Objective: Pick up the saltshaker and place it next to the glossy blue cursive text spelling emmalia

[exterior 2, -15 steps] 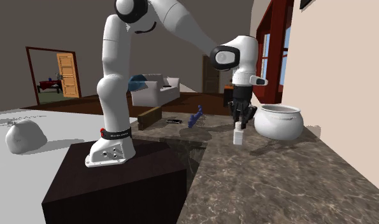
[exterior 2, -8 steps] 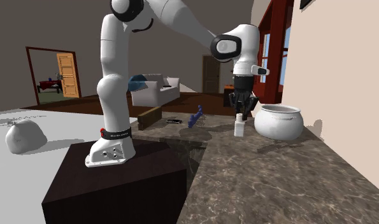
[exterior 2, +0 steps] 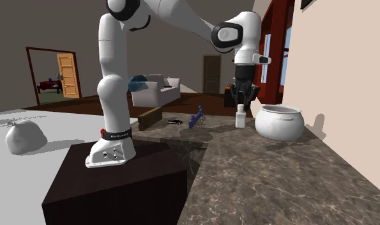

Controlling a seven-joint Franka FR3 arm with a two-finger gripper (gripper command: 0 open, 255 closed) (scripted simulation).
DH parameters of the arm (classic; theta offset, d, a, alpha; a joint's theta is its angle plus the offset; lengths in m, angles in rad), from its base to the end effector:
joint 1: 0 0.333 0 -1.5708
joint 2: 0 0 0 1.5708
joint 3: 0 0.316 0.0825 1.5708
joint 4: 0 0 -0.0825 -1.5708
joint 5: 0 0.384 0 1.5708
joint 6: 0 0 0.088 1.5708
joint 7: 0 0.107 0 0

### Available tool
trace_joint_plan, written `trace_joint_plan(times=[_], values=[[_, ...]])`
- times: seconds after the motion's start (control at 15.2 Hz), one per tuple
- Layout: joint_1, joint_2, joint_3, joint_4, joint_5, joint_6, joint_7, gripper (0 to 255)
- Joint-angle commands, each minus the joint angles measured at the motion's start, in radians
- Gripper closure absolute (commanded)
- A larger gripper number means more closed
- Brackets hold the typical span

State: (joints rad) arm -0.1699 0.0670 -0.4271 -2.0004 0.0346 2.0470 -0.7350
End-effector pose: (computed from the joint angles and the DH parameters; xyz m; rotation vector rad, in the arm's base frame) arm 0.4706 -0.3139 0.4269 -3.1246 -0.1917 0.0146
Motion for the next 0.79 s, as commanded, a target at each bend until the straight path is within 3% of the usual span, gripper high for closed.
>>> trace_joint_plan(times=[0.0,0.07,0.73], values=[[0.001,-0.013,0.0,0.016,-0.007,-0.029,0.005,255],[0.001,-0.017,0.0,0.025,-0.009,-0.041,0.006,255],[0.098,-0.273,0.125,-0.253,-0.096,-0.005,0.274,255]])
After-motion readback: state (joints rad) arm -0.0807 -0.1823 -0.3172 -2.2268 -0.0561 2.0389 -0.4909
